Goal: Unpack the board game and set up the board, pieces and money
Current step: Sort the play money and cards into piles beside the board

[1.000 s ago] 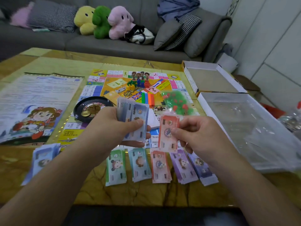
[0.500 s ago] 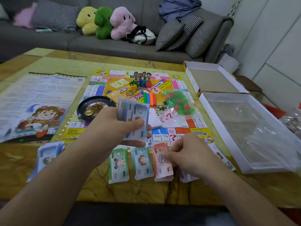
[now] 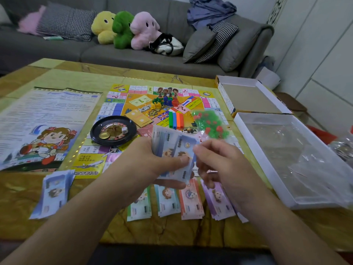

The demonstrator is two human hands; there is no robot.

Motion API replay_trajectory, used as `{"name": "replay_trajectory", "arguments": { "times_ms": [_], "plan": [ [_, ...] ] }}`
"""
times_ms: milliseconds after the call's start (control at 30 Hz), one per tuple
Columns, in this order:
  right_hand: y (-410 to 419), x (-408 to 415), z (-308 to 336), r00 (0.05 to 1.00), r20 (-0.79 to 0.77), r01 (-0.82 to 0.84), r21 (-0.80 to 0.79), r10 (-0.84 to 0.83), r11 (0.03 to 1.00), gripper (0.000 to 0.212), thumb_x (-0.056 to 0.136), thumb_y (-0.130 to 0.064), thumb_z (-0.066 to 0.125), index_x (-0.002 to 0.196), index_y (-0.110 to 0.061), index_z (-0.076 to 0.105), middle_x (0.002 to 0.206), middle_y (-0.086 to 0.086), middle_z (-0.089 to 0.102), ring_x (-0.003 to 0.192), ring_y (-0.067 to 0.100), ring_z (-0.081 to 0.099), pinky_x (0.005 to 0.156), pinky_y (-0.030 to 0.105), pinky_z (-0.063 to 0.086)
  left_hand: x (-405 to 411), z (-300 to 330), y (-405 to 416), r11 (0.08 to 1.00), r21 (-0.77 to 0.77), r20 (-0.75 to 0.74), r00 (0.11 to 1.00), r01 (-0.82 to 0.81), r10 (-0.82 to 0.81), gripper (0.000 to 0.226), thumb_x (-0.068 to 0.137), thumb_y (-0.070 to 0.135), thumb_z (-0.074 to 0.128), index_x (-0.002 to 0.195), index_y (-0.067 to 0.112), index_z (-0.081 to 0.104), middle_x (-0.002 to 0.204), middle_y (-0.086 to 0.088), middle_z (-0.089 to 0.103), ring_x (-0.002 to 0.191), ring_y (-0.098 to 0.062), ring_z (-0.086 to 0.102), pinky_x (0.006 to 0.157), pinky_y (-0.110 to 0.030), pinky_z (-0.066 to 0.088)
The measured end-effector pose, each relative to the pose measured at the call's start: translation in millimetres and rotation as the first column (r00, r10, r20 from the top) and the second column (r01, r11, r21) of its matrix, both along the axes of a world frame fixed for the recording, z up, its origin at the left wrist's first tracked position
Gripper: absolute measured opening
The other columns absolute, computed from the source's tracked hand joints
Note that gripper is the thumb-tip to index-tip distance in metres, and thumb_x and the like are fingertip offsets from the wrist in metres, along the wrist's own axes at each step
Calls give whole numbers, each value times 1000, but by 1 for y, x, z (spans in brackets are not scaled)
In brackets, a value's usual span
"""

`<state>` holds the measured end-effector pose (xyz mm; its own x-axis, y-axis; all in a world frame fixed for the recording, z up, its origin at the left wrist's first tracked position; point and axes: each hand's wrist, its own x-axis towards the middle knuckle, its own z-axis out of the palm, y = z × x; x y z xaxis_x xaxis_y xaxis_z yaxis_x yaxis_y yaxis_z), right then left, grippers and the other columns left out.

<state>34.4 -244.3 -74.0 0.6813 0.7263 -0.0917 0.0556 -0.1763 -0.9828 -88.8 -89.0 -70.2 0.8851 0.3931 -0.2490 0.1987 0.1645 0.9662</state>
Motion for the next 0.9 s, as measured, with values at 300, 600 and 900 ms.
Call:
{"name": "replay_trajectory", "arguments": {
  "times_ms": [300, 600, 900],
  "plan": [
    [5, -1, 1, 981, 162, 109, 0, -107, 994, 6, 95, -25, 75, 97, -19, 75, 87, -1, 78, 83, 12, 77, 57, 22, 59, -4, 4, -7, 961, -272, 73, 997, 58, -40, 28, 100, 7, 60, 127, 2, 64, 113, -21, 76, 102, -39, 76, 77, -48, 65],
    [6, 1, 1, 993, 101, 64, 53, -69, 997, 10, 93, -18, 76, 102, -16, 78, 88, 3, 80, 81, 16, 79, 53, 17, 55, -5, 5, -7, 967, -256, 72, 997, -10, 30, 27, 97, 12, 65, 122, 2, 66, 107, -22, 77, 96, -40, 77, 72, -51, 65],
    [10, -2, -6, 989, -138, 70, 156, -49, 985, 36, 74, -34, 79, 103, -13, 81, 96, 15, 80, 90, 43, 75, 73, 57, 61, -6, 1, -8, 994, -90, 118, 990, -66, 76, 25, 89, 12, 72, 114, 7, 72, 100, -15, 80, 91, -33, 79, 68, -46, 66]
  ]
}}
